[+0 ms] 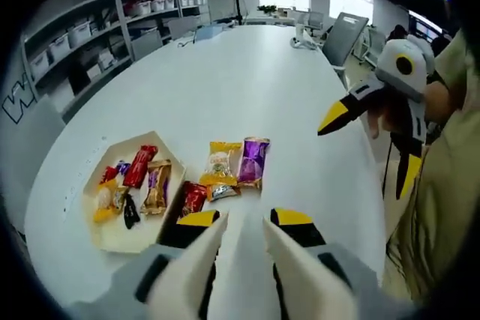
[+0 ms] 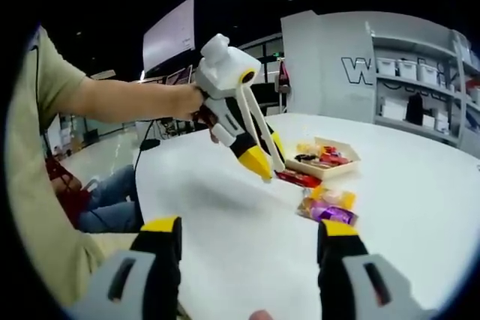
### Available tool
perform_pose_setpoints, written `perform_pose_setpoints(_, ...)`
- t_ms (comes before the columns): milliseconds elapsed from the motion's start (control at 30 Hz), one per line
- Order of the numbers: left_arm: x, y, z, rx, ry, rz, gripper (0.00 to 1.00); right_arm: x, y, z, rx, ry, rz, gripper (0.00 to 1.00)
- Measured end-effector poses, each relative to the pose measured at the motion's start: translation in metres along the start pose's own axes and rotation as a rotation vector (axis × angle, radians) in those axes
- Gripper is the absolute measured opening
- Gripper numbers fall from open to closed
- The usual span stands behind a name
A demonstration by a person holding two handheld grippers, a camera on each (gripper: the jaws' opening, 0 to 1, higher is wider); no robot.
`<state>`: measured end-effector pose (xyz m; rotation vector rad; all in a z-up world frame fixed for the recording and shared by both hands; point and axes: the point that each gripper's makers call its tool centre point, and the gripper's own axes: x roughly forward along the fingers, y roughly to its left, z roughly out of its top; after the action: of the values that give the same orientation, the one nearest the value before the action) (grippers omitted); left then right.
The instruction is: Place the target food into the container with the food tongs after gripping and lifting it, then release it inside without dropping or visibly crushing the food.
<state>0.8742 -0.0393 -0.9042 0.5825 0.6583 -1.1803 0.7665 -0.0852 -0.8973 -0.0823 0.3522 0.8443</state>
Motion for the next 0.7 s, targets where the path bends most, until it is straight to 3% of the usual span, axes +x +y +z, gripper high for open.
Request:
perform_pose_setpoints(467,0.017,-0.010,0.023,0.028,-0.020,-0.025,0.26,-0.001,-0.003,-0.002,0.007,0.000,-0.005,0.72)
perform_pose_setpoints(700,0.038,-0.013,0.039,0.037,-0.026,-0.031,0.26,-0.001,-0.004,-0.001,0.007,-0.001,-0.005,0.72)
